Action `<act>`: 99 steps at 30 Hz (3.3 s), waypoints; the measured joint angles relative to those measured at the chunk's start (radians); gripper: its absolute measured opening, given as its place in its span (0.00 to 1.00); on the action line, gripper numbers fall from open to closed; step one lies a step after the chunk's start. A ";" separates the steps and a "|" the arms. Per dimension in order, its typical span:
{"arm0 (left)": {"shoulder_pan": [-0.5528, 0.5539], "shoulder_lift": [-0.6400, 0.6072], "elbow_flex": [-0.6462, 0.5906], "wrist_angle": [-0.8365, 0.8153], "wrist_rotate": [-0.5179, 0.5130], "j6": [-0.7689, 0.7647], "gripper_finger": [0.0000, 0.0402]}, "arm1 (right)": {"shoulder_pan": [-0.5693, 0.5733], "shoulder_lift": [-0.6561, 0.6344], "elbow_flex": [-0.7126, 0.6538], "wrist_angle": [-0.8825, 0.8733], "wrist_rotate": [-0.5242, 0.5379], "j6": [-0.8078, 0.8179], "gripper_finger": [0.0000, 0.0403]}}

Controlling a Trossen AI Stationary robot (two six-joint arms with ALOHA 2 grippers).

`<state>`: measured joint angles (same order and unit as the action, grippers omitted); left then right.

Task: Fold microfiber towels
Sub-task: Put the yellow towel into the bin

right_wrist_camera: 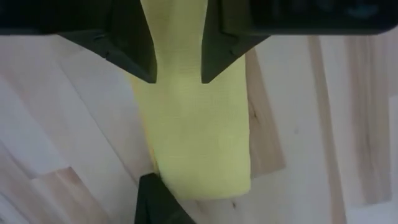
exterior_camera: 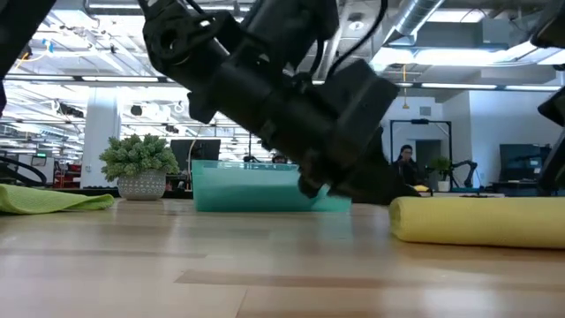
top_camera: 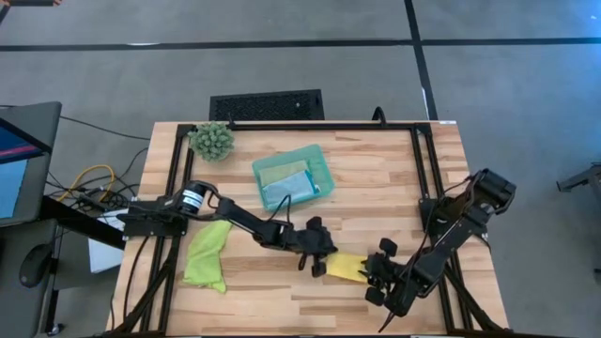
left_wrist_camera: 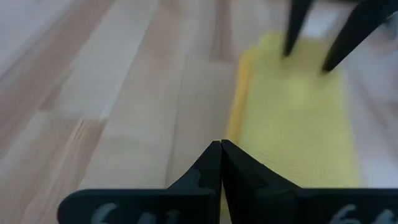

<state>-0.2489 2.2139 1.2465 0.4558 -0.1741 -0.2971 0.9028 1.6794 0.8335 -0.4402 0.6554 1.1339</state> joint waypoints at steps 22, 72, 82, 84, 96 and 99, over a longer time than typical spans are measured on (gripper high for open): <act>-0.002 -0.002 0.000 -0.077 -0.002 -0.037 0.00 | 0.023 -0.007 -0.001 0.104 -0.013 -0.202 0.49; -0.056 -0.320 -0.011 -0.643 -0.163 0.001 0.00 | -0.217 0.091 0.016 0.297 -0.164 -0.771 0.09; -0.249 -0.625 -0.174 -0.900 -0.582 -0.160 0.00 | -0.418 -0.156 0.090 0.311 -0.169 -1.056 0.05; -0.294 -0.692 -0.202 -0.951 -0.657 -0.213 0.00 | -0.508 -0.206 0.115 0.309 -0.201 -1.146 0.05; -0.502 -0.948 -0.303 -1.179 -0.926 -0.399 0.00 | -1.099 -0.103 0.190 0.484 -0.547 -1.521 0.05; -0.511 -0.969 -0.304 -1.261 -0.969 -0.437 0.00 | -1.188 -0.001 0.206 0.545 -0.587 -1.617 0.04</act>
<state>-0.7597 1.2448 0.9424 -0.8052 -1.1430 -0.7342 -0.2851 1.6779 1.0393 0.1048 0.0680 -0.4834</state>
